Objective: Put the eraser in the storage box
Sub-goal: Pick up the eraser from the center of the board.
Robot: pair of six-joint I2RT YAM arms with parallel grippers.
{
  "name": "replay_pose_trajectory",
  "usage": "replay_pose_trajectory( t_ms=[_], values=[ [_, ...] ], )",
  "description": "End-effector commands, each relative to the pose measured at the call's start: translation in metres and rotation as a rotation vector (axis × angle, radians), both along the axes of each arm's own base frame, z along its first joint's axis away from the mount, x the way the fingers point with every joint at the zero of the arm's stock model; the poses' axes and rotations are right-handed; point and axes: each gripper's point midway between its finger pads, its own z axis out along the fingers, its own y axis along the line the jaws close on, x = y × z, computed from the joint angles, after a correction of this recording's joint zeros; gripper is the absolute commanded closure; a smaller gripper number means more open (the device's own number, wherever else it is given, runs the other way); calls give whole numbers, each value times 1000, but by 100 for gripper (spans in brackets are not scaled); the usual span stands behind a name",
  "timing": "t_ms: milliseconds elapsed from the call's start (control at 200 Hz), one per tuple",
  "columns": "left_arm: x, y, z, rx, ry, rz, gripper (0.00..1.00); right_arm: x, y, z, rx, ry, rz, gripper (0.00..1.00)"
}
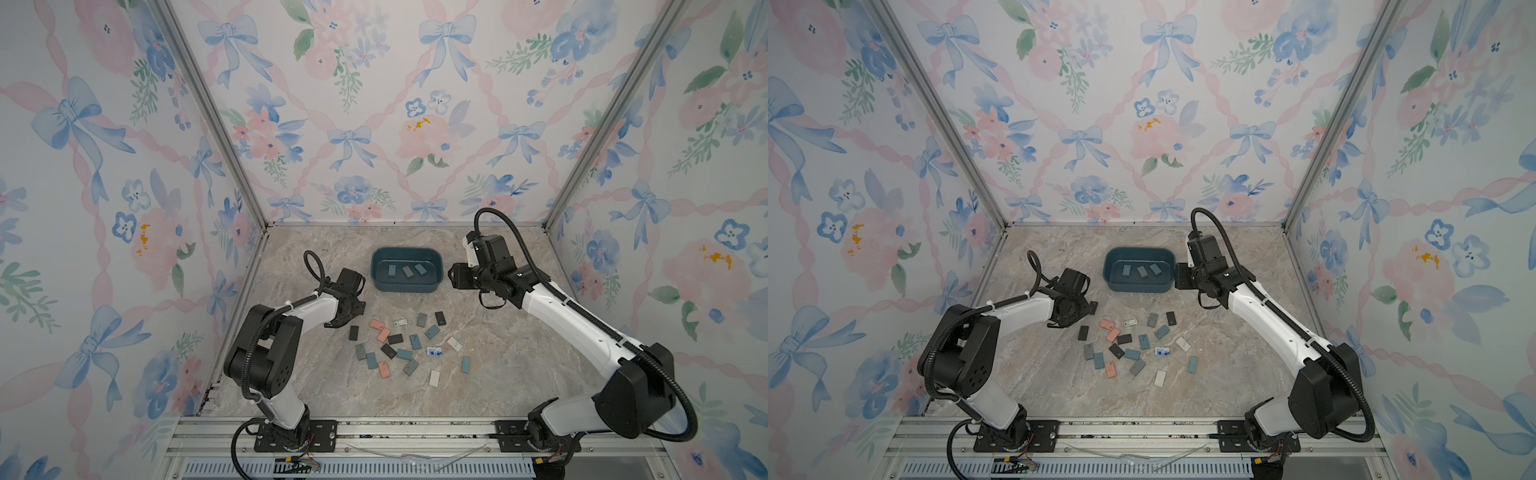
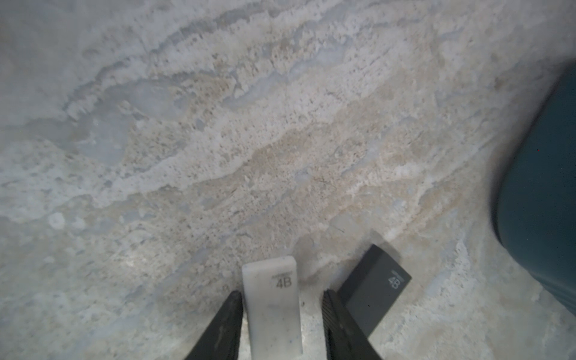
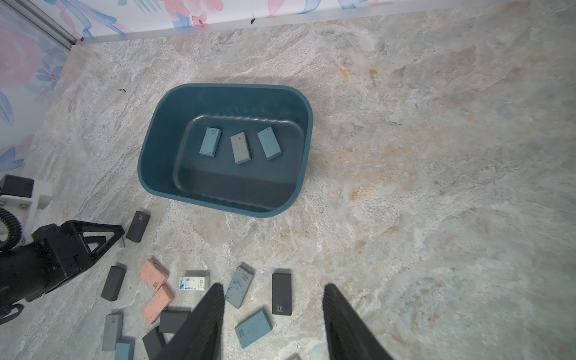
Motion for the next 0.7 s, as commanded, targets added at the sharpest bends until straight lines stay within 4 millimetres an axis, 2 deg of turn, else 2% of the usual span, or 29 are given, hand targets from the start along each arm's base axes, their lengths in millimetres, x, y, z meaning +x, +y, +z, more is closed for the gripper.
replay_pose_trajectory(
  t_ms=[0, 445, 695],
  values=[
    [-8, 4, -12, 1, 47, 16, 56, -1, -4, -4, 12, 15, -17, 46],
    [-20, 3, -27, 24, 130, -45, 59, -6, -6, -11, 15, 24, -23, 46],
    [-25, 6, -29, 61, 169, -95, 61, -9, -9, -16, 17, 31, -32, 46]
  ],
)
